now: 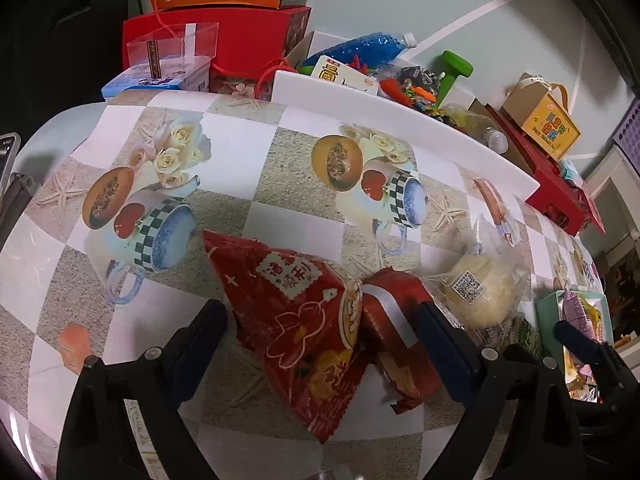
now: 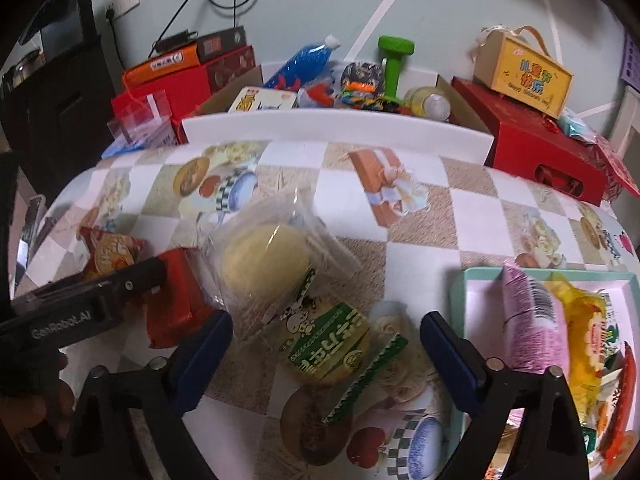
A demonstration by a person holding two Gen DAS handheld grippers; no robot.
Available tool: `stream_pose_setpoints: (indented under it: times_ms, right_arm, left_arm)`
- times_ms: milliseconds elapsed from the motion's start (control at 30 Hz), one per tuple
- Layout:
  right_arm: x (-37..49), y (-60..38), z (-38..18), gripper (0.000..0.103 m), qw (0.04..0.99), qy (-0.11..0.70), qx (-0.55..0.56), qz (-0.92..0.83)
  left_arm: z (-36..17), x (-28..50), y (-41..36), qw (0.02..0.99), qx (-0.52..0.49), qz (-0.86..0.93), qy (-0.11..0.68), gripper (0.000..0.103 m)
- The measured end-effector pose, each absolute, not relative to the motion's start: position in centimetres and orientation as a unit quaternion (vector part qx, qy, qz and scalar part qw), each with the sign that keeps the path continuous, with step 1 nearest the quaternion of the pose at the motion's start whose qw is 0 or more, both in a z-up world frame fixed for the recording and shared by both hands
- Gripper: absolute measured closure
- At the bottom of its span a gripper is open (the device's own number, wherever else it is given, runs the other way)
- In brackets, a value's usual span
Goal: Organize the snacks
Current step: 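Grasp the red printed snack bag with the left gripper while the right grasps the green Snoopy cracker bag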
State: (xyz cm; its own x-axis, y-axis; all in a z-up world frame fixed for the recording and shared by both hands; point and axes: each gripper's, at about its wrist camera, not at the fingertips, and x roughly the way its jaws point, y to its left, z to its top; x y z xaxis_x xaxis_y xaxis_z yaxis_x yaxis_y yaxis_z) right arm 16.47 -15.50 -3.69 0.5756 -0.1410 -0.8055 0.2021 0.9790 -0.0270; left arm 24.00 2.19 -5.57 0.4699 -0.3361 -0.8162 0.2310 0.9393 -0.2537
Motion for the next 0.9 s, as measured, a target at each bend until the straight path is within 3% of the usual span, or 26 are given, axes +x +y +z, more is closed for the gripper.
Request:
stream_pose_setpoints:
  times_ms: [133, 767, 833, 900]
  right_arm:
    - [16.7, -15.3, -4.6, 0.011, 0.880, 0.465, 0.026, -0.095]
    - [16.5, -15.3, -5.4, 0.024, 0.868, 0.488, 0.000, -0.093]
    - [16.4, -15.5, -5.4, 0.028, 0.867, 0.487, -0.002, -0.100]
    - [16.4, -15.7, -5.3, 0.033, 0.868, 0.486, 0.001, -0.104]
  left_arm:
    - [-5.4, 23.8, 2.1, 0.856, -0.056, -0.174, 0.483, 0.015]
    - [-5.5, 23.6, 2.1, 0.857, -0.057, -0.182, 0.478, 0.017]
    - [-5.4, 23.6, 2.2, 0.857, -0.061, -0.184, 0.478, 0.026]
    - [-5.4, 23.6, 2.4, 0.855, -0.070, -0.189, 0.478, 0.029]
